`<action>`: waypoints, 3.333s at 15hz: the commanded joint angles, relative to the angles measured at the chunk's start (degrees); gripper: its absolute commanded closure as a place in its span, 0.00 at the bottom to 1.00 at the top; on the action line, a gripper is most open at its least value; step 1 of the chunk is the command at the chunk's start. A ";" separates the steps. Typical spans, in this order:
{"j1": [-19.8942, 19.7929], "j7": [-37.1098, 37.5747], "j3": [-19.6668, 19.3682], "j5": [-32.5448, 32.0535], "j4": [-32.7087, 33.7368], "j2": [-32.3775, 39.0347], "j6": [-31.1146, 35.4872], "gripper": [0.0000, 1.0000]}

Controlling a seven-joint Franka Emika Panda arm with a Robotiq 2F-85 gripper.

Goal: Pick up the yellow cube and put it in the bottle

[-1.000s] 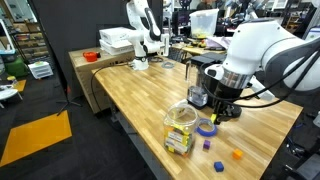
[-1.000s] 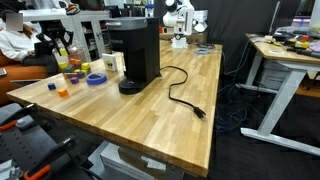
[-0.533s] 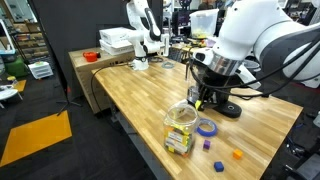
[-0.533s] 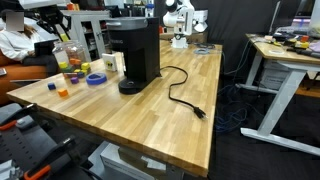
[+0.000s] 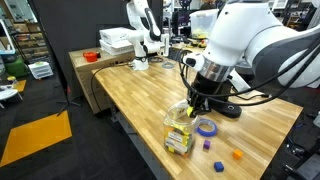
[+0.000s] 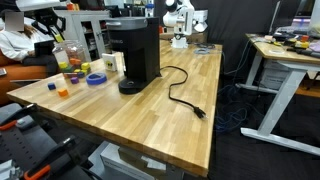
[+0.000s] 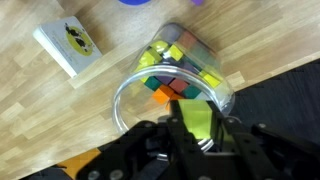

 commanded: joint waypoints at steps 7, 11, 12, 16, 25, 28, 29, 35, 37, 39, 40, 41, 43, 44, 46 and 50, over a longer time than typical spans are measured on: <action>2.39 1.05 -1.63 -3.83 6.08 6.18 -1.37 0.93; 2.14 1.66 -3.55 -5.61 5.64 6.03 -1.39 0.93; 2.11 1.58 -3.76 -5.76 5.67 6.01 -1.45 0.93; 1.86 0.78 -3.38 -5.07 5.69 6.30 -1.80 0.39; 1.10 0.21 -2.77 -3.36 4.69 6.81 -0.97 0.00; 1.21 0.51 -2.99 -3.74 4.59 6.67 -0.91 0.00; 1.21 0.51 -2.99 -3.75 4.59 6.66 -0.87 0.00; 0.17 -0.31 -2.28 -1.11 4.01 6.64 -1.38 0.00; 0.86 0.19 -2.85 -2.13 4.78 7.04 -0.70 0.00; 0.85 0.20 -2.84 -1.99 4.77 7.04 -0.70 0.00; 0.72 0.05 -2.99 -2.11 5.07 7.33 -0.38 0.00; 0.60 -0.21 -3.03 -2.14 5.34 7.52 -0.06 0.00; 0.77 0.25 -3.53 -2.54 6.35 7.77 -1.24 0.00; 0.97 0.92 -4.02 -2.78 7.14 7.92 -2.71 0.00; 0.87 1.36 -4.44 -2.27 8.41 8.56 -3.80 0.00; 0.96 1.01 -4.55 -1.84 11.49 10.92 -5.99 0.00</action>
